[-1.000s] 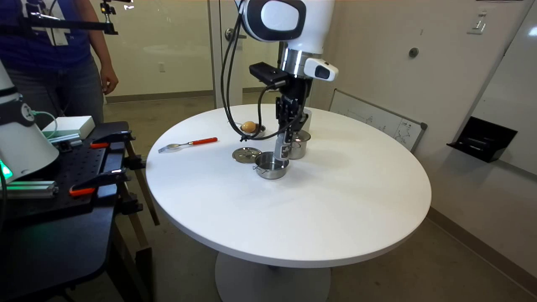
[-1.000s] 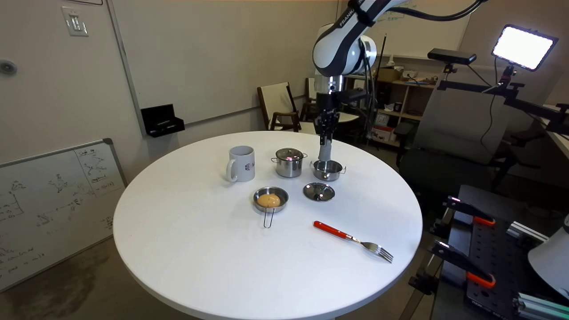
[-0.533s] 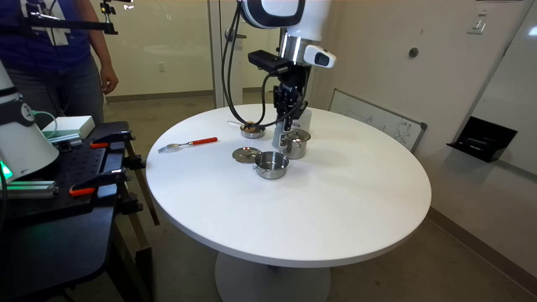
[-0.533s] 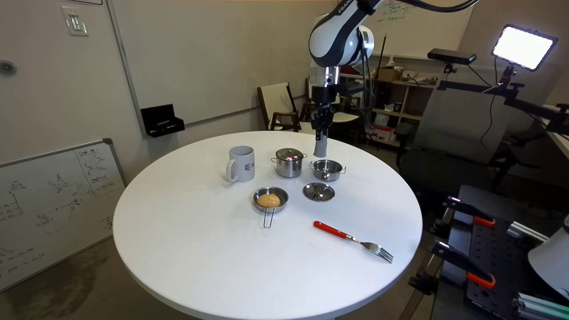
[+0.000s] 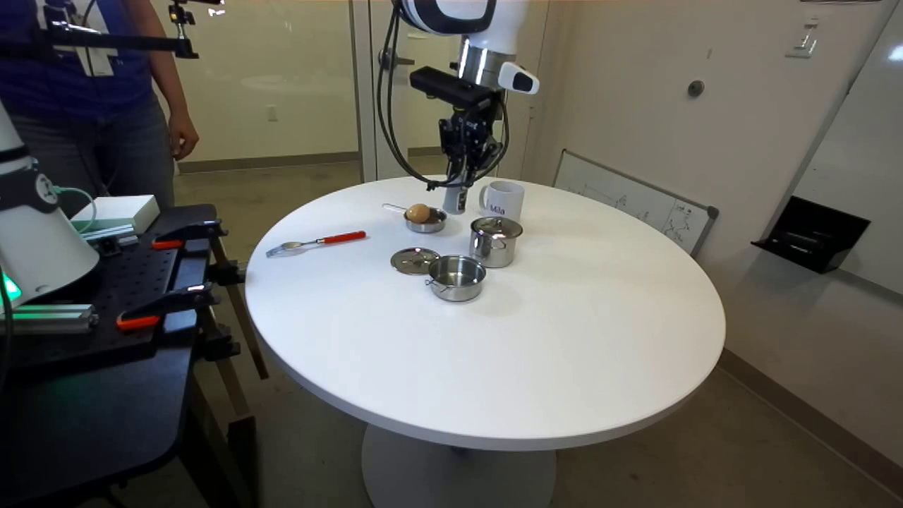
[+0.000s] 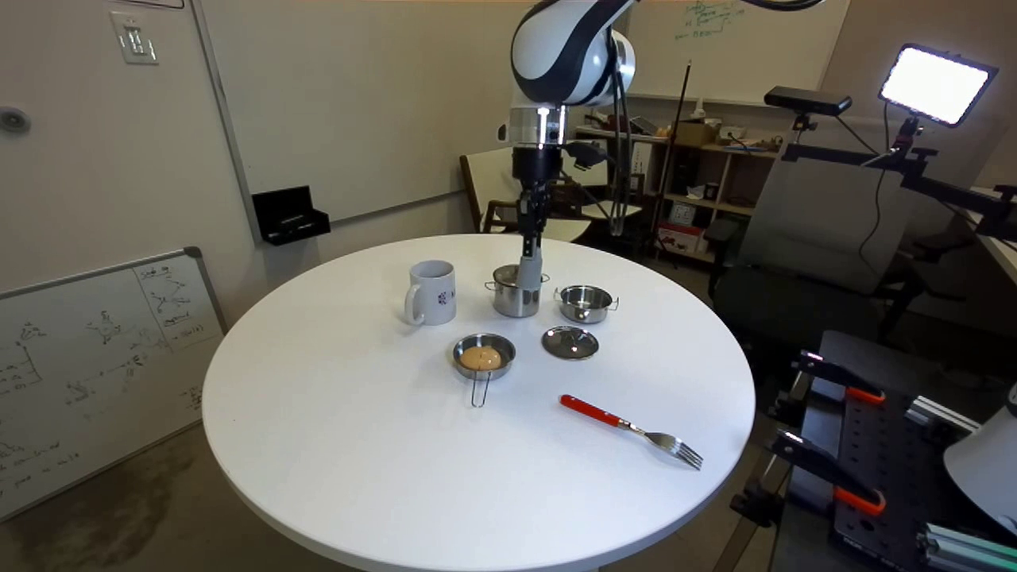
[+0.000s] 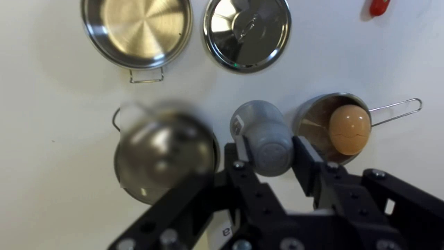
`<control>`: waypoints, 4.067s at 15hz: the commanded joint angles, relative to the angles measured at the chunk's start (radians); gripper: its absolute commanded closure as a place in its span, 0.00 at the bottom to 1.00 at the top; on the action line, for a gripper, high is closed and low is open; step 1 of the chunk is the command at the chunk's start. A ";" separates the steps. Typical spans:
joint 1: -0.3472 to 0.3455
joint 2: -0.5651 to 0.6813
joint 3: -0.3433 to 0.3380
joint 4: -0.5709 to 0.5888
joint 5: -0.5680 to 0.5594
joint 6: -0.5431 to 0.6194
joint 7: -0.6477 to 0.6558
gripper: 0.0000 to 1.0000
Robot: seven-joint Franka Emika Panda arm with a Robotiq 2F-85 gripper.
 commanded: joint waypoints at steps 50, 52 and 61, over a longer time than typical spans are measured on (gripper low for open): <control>0.047 0.535 0.037 0.684 0.044 -0.770 -0.340 0.89; 0.052 0.549 0.037 0.708 0.043 -0.783 -0.338 0.79; 0.062 0.607 0.035 0.787 0.044 -0.833 -0.324 0.90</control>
